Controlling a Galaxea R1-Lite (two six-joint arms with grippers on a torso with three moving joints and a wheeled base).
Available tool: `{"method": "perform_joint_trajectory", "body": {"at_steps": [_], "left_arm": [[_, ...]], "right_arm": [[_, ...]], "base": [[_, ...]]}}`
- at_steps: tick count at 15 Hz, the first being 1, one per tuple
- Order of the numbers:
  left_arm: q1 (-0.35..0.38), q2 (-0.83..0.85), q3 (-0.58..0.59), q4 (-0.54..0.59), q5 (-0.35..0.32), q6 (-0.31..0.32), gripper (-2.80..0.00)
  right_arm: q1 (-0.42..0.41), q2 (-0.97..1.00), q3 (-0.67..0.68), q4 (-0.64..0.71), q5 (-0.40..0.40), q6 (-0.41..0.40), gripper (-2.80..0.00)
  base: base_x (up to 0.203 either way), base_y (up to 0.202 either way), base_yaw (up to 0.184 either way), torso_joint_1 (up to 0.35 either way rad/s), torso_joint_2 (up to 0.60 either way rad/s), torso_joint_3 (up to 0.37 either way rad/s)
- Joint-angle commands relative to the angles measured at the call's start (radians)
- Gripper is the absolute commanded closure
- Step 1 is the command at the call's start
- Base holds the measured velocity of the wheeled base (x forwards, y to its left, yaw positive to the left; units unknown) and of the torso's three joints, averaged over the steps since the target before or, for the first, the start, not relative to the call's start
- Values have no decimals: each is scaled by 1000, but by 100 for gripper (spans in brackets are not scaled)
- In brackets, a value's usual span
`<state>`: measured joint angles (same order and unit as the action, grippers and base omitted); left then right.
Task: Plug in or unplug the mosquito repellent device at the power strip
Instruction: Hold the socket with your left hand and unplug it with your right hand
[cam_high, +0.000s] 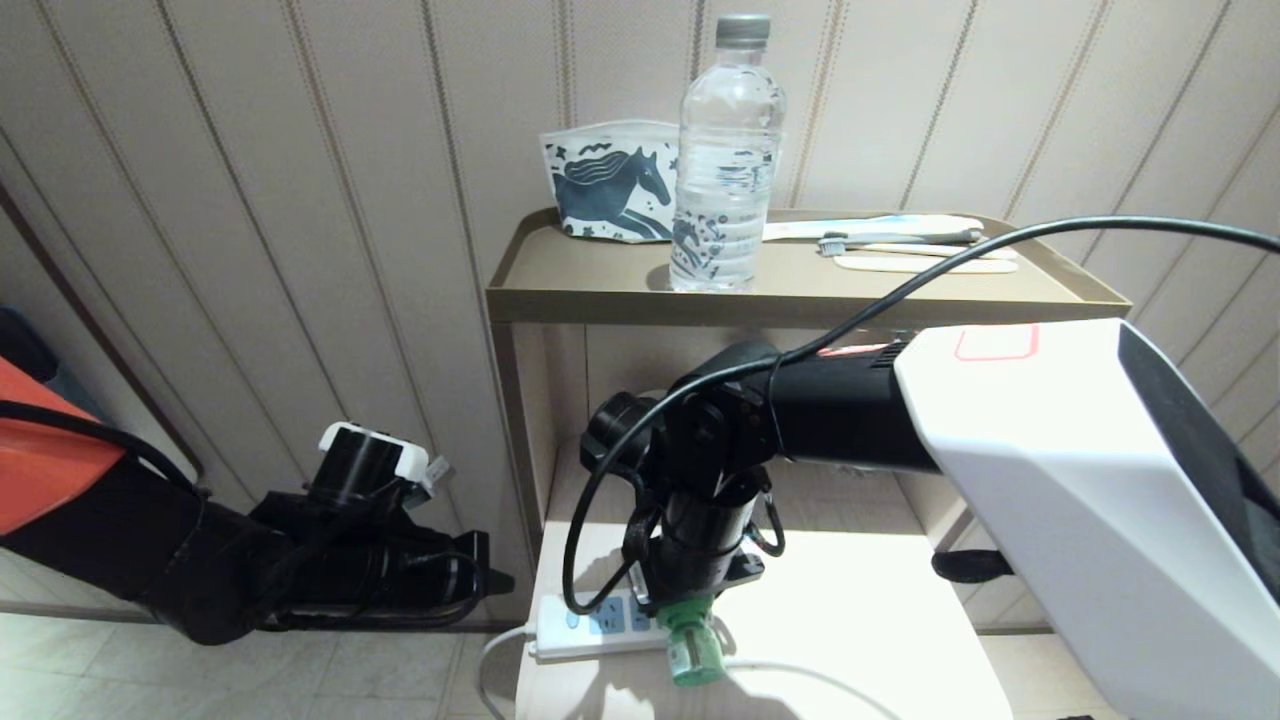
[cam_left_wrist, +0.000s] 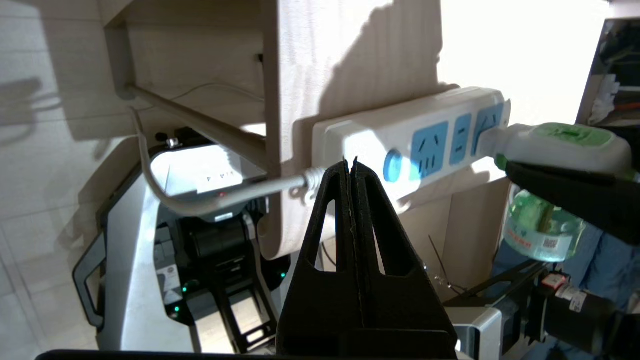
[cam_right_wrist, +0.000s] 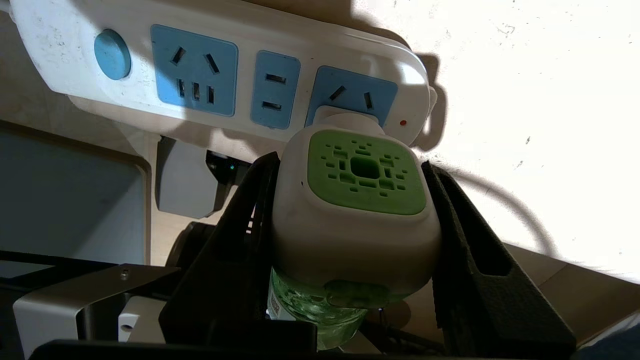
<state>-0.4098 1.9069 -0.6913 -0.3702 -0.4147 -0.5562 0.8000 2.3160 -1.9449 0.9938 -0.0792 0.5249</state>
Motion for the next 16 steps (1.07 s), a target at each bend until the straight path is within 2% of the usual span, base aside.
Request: {"method": "perform_joint_trajectory", "body": {"at_steps": [1,6,10,16], "left_arm": [[-9,6,-2,-9,-3,-5,0],[-17,33,-23,-13,8,-5,0],[-57,44,-34,-13,51,-4,0],[-116,96,-53,-21,213,4,0]], "right_arm": [[1,3,0,5,-1,3,0],[-1,8,-3,-6,-1,1,0],[-1,17,-5,-7,7,-2,0],[1,16,-6,-52,7,-11,0]], "base": [[0,0,0,0,0,0],[0,0,0,0,0,0],[0,0,0,0,0,0],[0,0,0,0,0,0]]}}
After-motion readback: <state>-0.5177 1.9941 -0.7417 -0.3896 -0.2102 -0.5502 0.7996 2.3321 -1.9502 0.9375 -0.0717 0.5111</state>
